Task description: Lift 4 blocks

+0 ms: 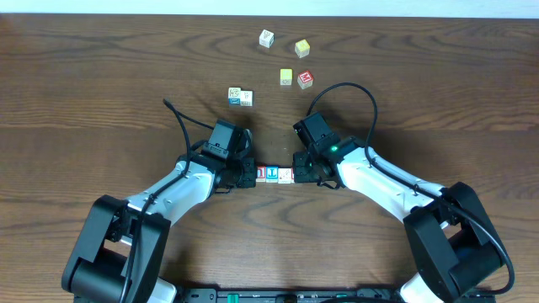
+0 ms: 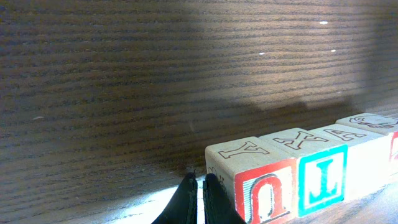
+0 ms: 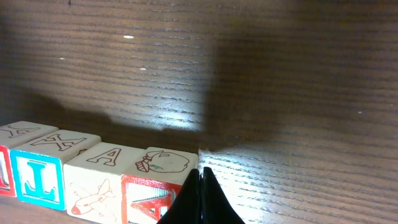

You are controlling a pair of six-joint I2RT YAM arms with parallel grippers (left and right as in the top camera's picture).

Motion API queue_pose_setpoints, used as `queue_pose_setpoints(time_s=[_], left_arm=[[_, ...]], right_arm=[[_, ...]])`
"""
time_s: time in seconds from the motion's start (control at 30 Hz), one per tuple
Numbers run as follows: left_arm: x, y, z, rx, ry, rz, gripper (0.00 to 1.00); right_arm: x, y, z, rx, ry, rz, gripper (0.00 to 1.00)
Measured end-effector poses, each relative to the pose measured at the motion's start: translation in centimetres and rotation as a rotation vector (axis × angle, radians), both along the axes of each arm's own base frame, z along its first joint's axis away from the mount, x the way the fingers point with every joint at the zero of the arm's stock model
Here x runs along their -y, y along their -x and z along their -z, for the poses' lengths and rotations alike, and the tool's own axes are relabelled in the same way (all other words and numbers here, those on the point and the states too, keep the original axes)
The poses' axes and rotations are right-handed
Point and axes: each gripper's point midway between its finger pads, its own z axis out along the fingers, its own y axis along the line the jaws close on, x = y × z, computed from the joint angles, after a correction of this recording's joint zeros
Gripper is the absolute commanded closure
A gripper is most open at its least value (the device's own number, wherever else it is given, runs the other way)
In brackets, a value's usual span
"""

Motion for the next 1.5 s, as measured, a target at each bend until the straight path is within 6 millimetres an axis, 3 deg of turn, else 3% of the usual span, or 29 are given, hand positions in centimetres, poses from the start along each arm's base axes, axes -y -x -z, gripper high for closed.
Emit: queue_pose_setpoints(time_s=[1.5], left_arm=[[0.00,0.00,0.00,0.000,0.000,0.000,0.93]], right_arm=[[0.13,0.10,0.33,-0.006,-0.009,0.033,0.99]])
